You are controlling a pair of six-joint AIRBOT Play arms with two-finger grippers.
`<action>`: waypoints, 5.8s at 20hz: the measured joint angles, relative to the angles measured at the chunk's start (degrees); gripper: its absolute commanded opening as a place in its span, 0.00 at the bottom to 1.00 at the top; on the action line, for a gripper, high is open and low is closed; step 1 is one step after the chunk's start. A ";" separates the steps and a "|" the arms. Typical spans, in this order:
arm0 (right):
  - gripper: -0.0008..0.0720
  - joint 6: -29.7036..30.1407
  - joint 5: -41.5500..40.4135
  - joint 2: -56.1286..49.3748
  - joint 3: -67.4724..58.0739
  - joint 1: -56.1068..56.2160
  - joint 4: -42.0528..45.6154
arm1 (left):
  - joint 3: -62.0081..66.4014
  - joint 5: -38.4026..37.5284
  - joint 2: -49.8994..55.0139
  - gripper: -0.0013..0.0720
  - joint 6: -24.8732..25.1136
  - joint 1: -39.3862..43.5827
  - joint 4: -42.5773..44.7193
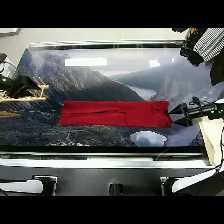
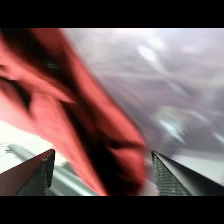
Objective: Fold the clothes and pants, and hang the long-sleeved shirts on hangers.
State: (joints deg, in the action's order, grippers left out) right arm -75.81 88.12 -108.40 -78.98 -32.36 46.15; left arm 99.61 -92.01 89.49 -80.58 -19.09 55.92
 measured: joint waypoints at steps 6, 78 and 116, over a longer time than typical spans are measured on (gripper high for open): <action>0.93 4.74 -6.14 -0.90 1.79 6.03 -5.11 | 0.07 0.72 -0.90 0.99 -0.02 7.54 -0.42; 0.95 -19.96 -10.29 16.50 -2.62 35.58 6.97 | -10.75 36.26 -23.56 0.05 -4.31 22.01 13.53; 0.06 0.11 -9.14 22.93 -2.45 -5.03 -9.73 | -10.75 35.93 -23.65 0.05 -7.04 22.14 13.29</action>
State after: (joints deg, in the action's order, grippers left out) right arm -75.70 78.98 -85.47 -81.43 -37.39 36.42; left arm 88.86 -56.07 65.84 -87.61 3.05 69.21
